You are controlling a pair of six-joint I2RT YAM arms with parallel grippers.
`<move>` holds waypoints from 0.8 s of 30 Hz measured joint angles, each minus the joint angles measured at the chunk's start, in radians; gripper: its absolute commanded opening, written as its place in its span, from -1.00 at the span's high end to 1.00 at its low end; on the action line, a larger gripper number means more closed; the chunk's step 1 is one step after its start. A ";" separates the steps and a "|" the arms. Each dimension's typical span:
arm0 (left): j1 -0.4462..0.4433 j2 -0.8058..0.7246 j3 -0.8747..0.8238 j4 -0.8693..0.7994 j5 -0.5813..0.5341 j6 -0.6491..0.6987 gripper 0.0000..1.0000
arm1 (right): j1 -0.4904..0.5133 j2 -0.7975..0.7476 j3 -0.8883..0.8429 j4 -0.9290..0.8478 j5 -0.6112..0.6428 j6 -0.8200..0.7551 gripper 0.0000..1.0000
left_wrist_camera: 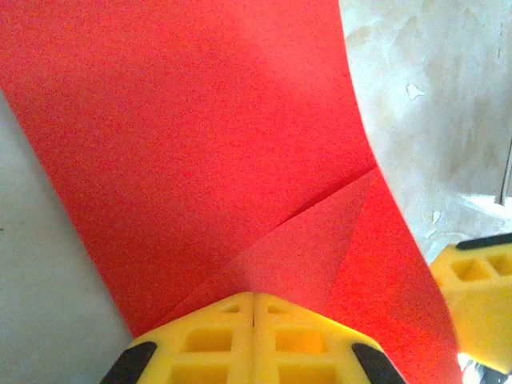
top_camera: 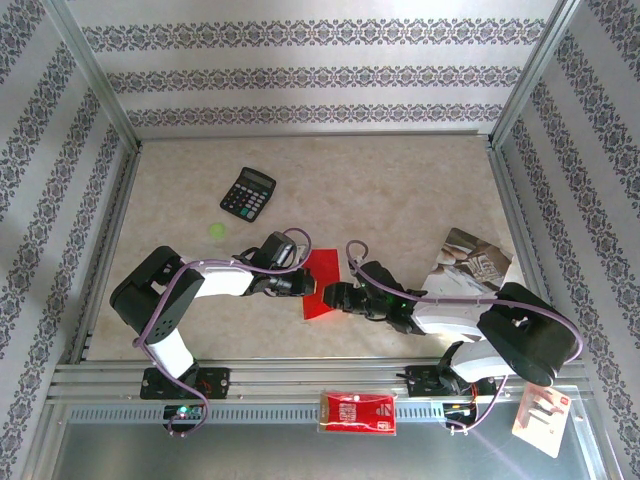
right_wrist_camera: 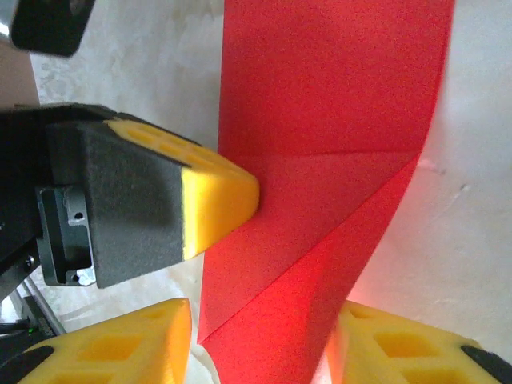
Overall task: Fold a paper plane with a square sheet of paper (pick it up from the middle)
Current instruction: Turn over the paper at the center of the table.
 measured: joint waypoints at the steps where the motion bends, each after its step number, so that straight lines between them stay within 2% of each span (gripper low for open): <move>1: 0.000 0.000 0.000 0.000 0.000 0.000 1.00 | -0.013 0.000 0.000 0.006 -0.010 -0.013 0.05; 6: 0.000 0.000 0.000 0.000 0.000 0.000 1.00 | -0.057 0.015 0.000 0.034 -0.061 -0.040 0.12; 10: 0.000 0.000 0.000 0.000 0.000 0.000 1.00 | -0.034 0.018 -0.016 0.056 -0.052 -0.002 0.16; 19: 0.000 0.000 0.000 0.000 0.000 0.000 1.00 | 0.112 0.002 -0.063 0.068 0.095 0.134 0.27; 24: 0.000 0.000 0.000 0.000 0.000 0.000 1.00 | 0.136 -0.005 -0.078 0.065 0.160 0.178 0.42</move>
